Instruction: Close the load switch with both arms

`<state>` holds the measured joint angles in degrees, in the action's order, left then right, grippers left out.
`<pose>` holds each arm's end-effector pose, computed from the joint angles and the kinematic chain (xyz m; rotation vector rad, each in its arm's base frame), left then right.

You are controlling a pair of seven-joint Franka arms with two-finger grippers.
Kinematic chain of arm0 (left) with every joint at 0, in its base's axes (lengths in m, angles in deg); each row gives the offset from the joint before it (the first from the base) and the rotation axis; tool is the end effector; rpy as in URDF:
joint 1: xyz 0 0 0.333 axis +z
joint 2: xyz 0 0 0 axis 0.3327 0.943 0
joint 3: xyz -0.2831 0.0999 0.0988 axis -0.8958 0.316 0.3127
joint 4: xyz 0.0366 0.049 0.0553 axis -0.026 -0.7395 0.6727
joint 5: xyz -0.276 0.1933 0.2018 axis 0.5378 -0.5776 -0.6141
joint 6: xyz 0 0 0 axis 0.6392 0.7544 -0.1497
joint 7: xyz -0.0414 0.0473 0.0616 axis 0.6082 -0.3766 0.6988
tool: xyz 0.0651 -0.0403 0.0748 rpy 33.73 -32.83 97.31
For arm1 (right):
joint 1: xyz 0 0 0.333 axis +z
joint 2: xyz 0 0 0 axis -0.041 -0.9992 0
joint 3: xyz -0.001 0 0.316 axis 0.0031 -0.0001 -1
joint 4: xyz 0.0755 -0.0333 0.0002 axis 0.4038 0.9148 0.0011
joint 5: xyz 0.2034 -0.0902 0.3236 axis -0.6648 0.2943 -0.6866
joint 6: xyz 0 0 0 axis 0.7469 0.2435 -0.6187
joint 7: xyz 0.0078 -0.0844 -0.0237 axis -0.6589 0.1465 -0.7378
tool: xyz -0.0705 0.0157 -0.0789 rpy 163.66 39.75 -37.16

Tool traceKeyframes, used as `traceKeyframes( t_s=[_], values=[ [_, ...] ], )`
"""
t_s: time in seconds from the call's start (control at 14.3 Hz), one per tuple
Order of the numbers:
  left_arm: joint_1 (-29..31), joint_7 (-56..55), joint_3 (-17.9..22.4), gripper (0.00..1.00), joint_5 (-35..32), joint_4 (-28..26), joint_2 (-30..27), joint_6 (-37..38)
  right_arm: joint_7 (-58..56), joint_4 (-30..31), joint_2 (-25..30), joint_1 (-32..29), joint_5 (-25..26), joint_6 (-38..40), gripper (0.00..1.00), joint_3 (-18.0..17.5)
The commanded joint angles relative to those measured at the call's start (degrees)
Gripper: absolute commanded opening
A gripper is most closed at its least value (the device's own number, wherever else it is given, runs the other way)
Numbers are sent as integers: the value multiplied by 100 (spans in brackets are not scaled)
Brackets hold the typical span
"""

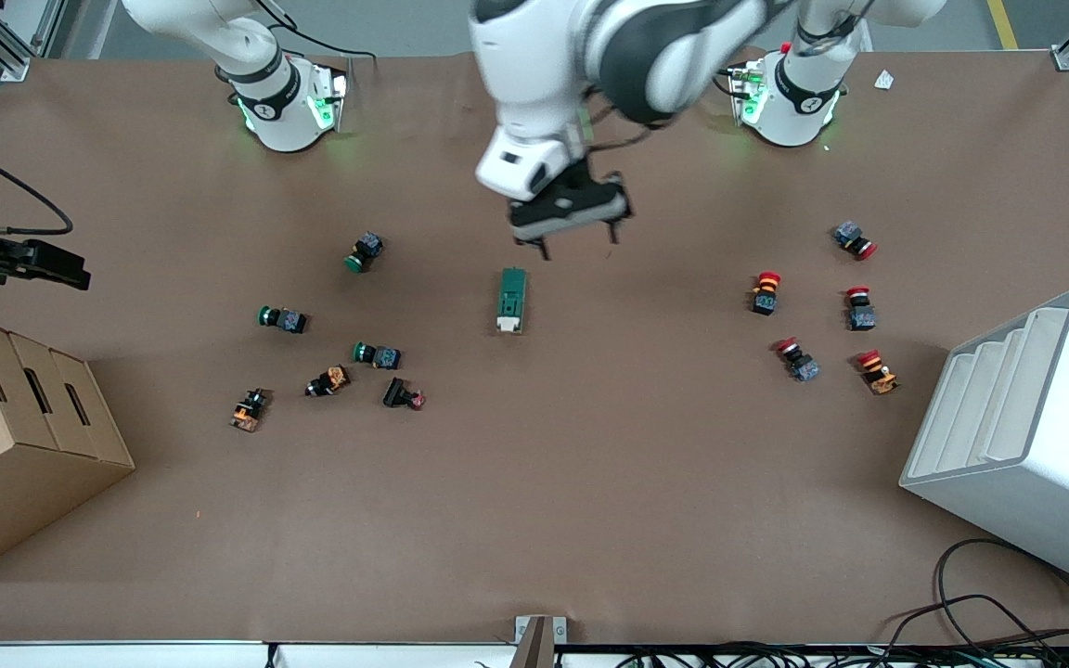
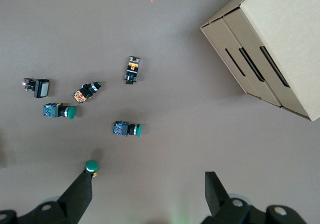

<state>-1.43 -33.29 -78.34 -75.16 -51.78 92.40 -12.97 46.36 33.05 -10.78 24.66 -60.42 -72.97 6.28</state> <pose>0.4591 -0.4648 0.5075 -2.9187 -0.1313 -0.3012 0.5896 -0.0248 0.6001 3.0897 -0.1027 -0.2017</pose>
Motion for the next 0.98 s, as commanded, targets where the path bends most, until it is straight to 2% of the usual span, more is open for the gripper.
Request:
traceKeyframes(
  t_s=[0.0, 0.07, 0.21, 0.35, 0.49, 0.91],
  values=[
    [607, 1101, -24, 100, 162, -132, -514, 665, -11, -110, -21, -191, -178, 74, 100, -41],
    [818, 1321, -15, 100, 161, -132, -611, 1008, -19, -101, 40, -496, -195, 109, 100, -398],
    [1275, 1551, -23, 100, 135, -124, -734, 1126, -19, 239, 224, -1225, -126, 83, 100, -1250],
    [1566, 1850, -15, 100, 170, 50, -735, 1126, -37, 417, 383, -1483, -125, 4, 100, -1394],
    [1917, 1965, -15, 100, 257, 403, -638, 1135, -46, 435, 523, -1825, -99, 21, 100, -1840],
    [2945, 2956, -32, 100, 775, 606, -664, 1108, -28, 400, 699, -1914, 304, 39, 100, -2237]
  ],
)
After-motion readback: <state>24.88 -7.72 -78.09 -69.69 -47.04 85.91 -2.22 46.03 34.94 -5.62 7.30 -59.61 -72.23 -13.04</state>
